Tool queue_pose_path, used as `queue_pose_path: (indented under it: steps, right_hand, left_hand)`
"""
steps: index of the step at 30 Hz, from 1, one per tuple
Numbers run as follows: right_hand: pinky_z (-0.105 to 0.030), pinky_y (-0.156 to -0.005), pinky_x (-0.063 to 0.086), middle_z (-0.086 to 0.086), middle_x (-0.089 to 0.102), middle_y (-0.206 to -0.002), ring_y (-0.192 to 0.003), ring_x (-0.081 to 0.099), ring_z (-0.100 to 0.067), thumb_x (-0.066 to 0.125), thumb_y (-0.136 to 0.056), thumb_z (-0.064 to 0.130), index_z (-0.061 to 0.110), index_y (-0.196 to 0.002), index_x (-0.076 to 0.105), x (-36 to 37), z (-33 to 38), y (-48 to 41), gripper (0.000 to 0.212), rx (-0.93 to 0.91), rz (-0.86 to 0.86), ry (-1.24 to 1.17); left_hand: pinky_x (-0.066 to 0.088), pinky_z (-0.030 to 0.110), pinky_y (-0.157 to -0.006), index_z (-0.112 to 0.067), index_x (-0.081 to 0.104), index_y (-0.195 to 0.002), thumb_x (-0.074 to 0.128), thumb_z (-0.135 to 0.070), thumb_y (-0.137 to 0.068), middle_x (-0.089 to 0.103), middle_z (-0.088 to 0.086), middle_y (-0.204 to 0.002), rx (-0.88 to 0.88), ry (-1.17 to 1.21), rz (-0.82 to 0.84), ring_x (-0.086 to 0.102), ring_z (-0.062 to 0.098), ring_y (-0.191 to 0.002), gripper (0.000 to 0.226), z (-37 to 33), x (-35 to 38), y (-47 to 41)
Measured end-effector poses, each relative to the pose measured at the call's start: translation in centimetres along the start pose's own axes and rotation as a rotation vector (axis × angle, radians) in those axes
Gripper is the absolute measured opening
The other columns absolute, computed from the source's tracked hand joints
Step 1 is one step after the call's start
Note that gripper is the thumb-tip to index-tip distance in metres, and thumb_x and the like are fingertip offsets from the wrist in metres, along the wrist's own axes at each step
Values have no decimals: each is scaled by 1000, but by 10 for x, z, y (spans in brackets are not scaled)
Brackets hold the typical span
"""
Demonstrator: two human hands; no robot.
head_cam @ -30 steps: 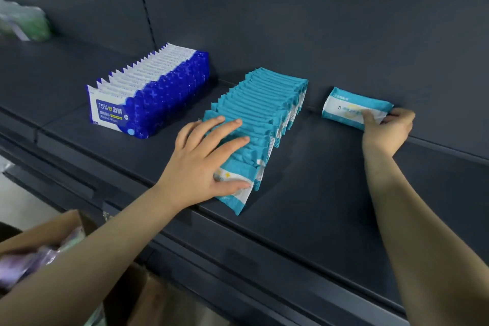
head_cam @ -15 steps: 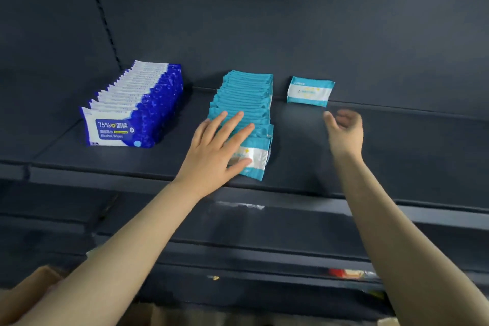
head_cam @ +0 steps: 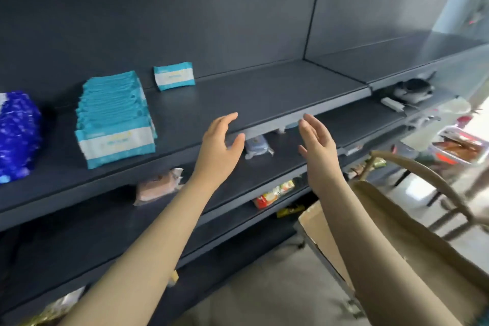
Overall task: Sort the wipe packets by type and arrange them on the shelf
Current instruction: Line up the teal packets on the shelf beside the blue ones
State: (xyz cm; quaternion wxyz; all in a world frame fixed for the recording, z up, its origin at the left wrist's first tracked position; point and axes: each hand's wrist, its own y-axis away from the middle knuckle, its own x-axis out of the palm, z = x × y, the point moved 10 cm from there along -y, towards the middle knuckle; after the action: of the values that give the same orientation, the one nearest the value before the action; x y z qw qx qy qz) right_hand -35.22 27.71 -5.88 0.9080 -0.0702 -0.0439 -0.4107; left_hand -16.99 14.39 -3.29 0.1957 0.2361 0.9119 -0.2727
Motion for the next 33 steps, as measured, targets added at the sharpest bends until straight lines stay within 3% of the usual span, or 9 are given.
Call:
queue_pose_path:
  steps: [4,7,10,15,22,29,33]
  right_hand:
    - [-30,-106,40,9,54,-138,-125,51,-7,57,-98,41,26,-142,49,-124,-17,26,47,44,-184,24]
    - [-38,-110,43,3,57,-139,-126,54,-14,60,-97,43,26,-142,49,-215,-36,50,49,103,-311,24]
    - [-39,-107,45,4,59,-135,-123,56,-12,60,-97,40,27,-140,50,-300,-56,75,45,143,-428,37]
    - [-37,-107,45,4,55,-138,-126,53,-12,59,-98,38,28,-140,51,-427,-98,123,43,249,-691,69]
    - [-42,-110,43,5,53,-138,-126,51,-13,55,-99,40,27,-139,51,-525,-167,186,42,444,-1018,48]
    - [-43,-112,42,1,54,-140,-125,51,-11,55,-100,37,22,-139,50,-591,-234,244,41,569,-1337,-43]
    - [-41,-112,42,-1,53,-141,-128,51,-14,55,-100,38,21,-142,47,-635,-285,264,46,631,-1384,-50]
  left_hand:
    - [39,29,-106,-28,46,-141,53,-28,-99,44,-16,-138,-64,142,205,41,0,-125,42,-42,120,13]
    - [39,26,-100,-33,49,-137,51,-34,-100,45,-11,-145,-140,223,350,44,5,-128,38,-63,210,35]
    - [41,30,-103,-34,52,-136,49,-35,-100,49,-9,-143,-188,287,477,46,10,-130,35,-81,293,64]
    - [38,24,-99,-29,52,-138,50,-35,-101,52,-10,-133,-308,319,711,49,8,-124,38,-93,412,115]
    - [36,28,-100,-33,47,-140,47,-42,-101,46,-13,-132,-361,236,1109,42,6,-121,41,-92,548,162]
    - [43,36,-106,-29,53,-134,47,-36,-102,54,-6,-129,-389,148,1391,52,12,-121,33,-74,658,203]
    - [48,28,-89,-30,54,-128,48,-34,-102,56,-10,-120,-433,125,1441,56,12,-113,27,-51,719,237]
